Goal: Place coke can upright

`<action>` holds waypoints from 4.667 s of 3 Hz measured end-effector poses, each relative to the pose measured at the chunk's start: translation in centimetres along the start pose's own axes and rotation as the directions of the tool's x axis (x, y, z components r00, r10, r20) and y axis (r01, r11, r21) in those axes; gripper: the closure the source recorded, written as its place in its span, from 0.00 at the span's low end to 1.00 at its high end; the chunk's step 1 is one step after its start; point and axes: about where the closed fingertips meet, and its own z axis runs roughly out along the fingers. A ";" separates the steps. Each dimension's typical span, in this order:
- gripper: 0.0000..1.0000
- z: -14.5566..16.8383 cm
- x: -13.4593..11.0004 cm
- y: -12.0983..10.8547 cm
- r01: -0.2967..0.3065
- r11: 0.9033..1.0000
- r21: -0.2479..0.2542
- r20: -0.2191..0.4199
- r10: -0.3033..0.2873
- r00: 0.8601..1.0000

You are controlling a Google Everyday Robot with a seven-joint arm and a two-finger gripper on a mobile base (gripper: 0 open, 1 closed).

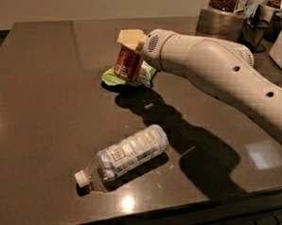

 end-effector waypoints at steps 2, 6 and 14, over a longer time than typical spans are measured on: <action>1.00 0.0 -0.2 -0.2 0.034 0.999 0.043 -0.042 -0.032 0.999; 1.00 -2.5 0.9 -1.8 0.272 0.938 0.213 -0.231 -0.222 0.947; 1.00 -5.7 -7.2 -2.0 0.424 0.895 0.138 -0.119 -0.410 0.904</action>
Offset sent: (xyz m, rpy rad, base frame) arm -0.0040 -0.0028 0.0092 0.1040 -0.1919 0.0196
